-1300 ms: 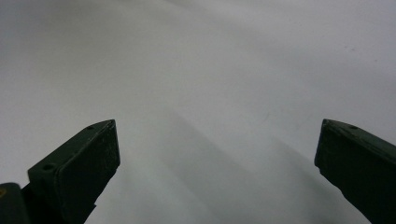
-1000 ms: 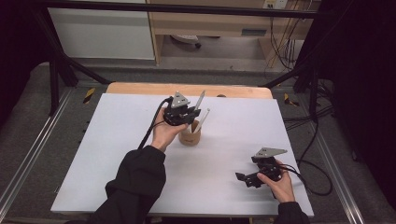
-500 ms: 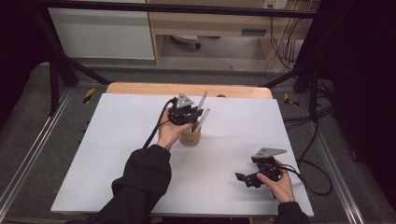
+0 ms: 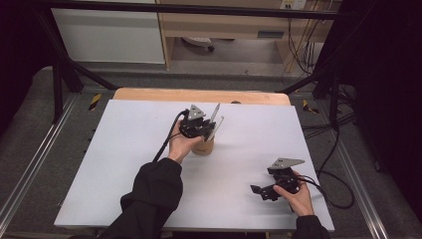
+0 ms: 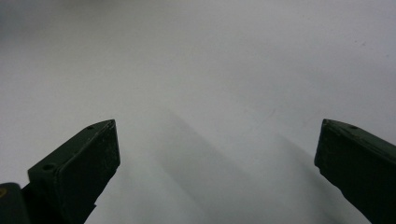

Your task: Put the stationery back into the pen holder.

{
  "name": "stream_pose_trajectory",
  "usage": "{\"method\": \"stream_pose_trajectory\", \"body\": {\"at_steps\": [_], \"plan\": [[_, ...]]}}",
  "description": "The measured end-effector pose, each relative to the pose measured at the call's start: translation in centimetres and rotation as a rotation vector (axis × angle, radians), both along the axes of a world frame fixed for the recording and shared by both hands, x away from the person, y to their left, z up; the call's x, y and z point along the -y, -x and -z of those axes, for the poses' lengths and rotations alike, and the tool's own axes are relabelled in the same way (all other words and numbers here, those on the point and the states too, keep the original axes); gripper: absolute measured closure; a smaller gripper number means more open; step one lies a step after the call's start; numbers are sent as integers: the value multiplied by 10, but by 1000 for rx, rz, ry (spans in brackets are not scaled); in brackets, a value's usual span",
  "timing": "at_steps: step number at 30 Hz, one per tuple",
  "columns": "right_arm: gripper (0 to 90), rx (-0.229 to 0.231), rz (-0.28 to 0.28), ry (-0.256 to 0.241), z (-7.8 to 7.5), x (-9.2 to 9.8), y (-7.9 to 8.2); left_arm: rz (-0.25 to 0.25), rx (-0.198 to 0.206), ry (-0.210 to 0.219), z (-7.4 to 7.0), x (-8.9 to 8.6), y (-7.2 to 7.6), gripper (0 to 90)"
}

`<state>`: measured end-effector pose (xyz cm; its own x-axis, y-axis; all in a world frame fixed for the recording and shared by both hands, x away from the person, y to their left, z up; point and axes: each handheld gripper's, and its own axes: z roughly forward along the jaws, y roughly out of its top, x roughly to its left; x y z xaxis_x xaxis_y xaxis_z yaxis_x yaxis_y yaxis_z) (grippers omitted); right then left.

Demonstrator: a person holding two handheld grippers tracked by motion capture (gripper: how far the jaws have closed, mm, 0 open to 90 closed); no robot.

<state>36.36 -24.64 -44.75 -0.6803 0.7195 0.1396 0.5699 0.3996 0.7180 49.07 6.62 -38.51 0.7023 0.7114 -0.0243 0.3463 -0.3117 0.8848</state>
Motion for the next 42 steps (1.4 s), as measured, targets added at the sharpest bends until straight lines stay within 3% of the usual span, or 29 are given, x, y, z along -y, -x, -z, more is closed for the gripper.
{"method": "stream_pose_trajectory", "body": {"at_steps": [7, 14, 20, 27, 31, 42], "plan": [[8, -7, 0, 1, 0, 0, 0, -2, -6, -7, 2, -2, 3, 781], [8, -6, 1, 3, 0, -1, 0, 2, -36, -54, 8, -4, 4, 778], [8, -7, -1, 6, 1, -1, 0, 1, -37, -45, 7, -6, 5, 752], [8, -8, -2, 5, 1, -1, 0, 26, -35, -45, 0, -9, 9, 614], [8, -7, -2, 5, 1, -1, 0, 32, -25, -64, -7, -12, 15, 526], [8, -8, 2, 8, 1, -1, 0, 19, -44, -121, -26, -32, 30, 283]]}}
